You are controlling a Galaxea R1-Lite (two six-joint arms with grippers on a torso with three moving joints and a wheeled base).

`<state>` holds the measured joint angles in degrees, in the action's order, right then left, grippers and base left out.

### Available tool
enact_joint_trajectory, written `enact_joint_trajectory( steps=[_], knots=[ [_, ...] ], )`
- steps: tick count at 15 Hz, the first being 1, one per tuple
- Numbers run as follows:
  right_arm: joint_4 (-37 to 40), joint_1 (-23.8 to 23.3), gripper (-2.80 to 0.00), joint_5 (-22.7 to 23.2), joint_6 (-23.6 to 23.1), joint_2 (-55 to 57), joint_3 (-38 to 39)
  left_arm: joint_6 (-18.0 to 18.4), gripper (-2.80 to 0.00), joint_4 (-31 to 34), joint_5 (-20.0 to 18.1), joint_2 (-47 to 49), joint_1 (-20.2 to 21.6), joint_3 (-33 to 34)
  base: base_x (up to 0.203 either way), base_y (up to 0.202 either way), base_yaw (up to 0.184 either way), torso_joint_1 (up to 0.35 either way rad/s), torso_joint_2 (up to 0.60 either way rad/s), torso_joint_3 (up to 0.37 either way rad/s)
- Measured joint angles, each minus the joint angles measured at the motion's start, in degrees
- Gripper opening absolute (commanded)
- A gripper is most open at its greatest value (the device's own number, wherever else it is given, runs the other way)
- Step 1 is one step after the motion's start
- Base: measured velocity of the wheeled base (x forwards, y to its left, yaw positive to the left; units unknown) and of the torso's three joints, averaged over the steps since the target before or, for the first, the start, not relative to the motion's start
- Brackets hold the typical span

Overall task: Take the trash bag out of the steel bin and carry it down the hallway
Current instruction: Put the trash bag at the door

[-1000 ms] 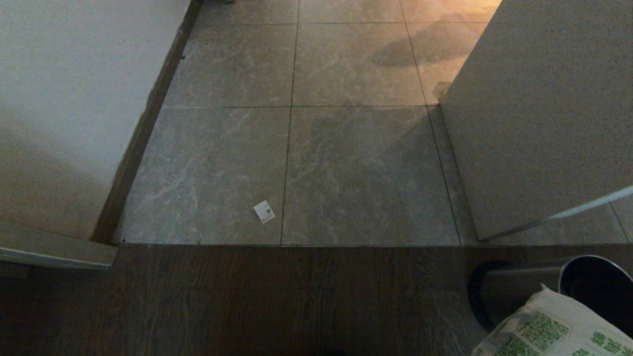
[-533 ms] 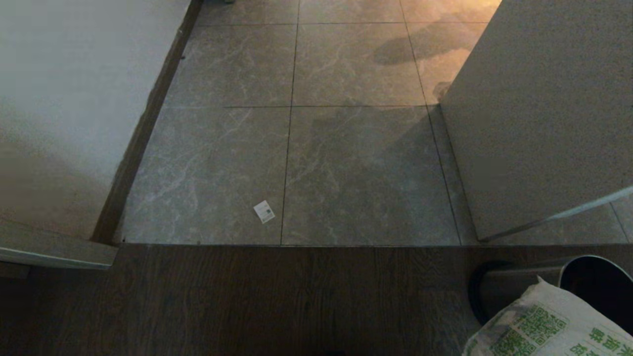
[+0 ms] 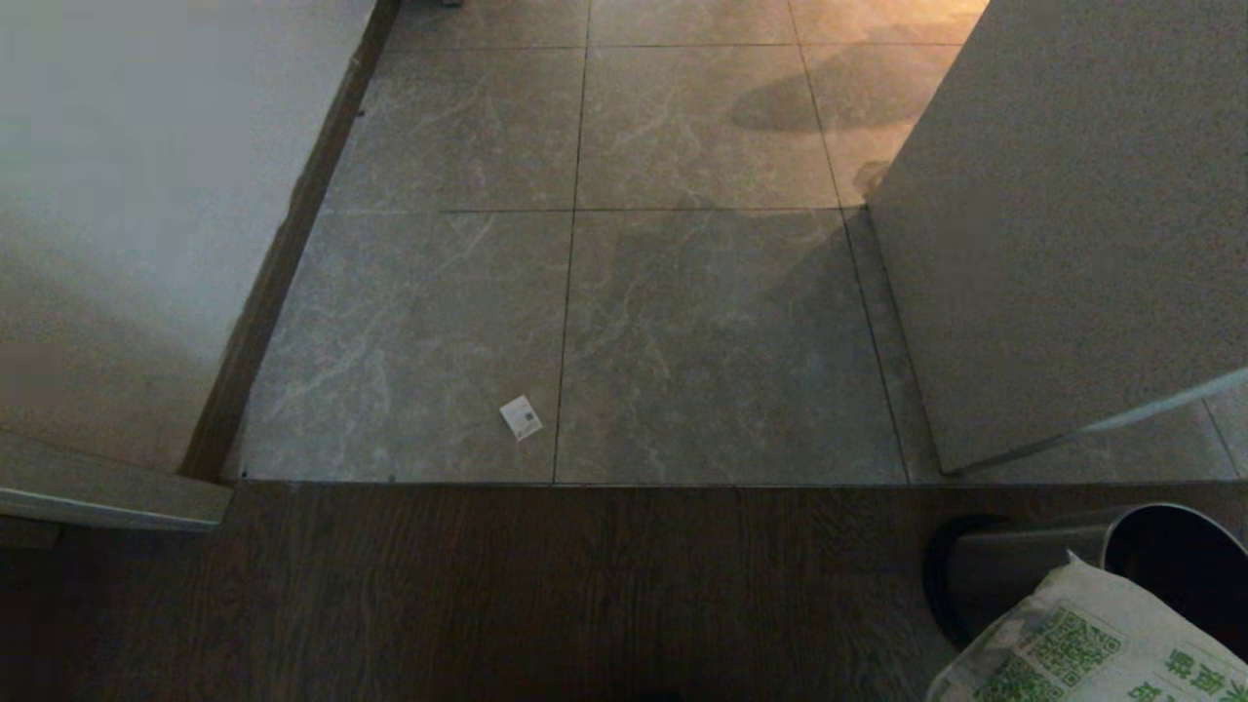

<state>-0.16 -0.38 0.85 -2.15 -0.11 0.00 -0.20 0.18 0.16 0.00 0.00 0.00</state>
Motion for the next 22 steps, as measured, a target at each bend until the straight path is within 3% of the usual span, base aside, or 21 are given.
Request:
enact_joint_trajectory(
  steps=[22],
  knots=[
    [0.0, 0.0, -2.8, 0.0, -0.02, 0.01, 0.0, -0.38, -2.8, 0.09, -0.02, 0.0, 0.0, 0.0, 0.0, 0.0, 0.0, 0.003, 0.0, 0.194]
  ],
)
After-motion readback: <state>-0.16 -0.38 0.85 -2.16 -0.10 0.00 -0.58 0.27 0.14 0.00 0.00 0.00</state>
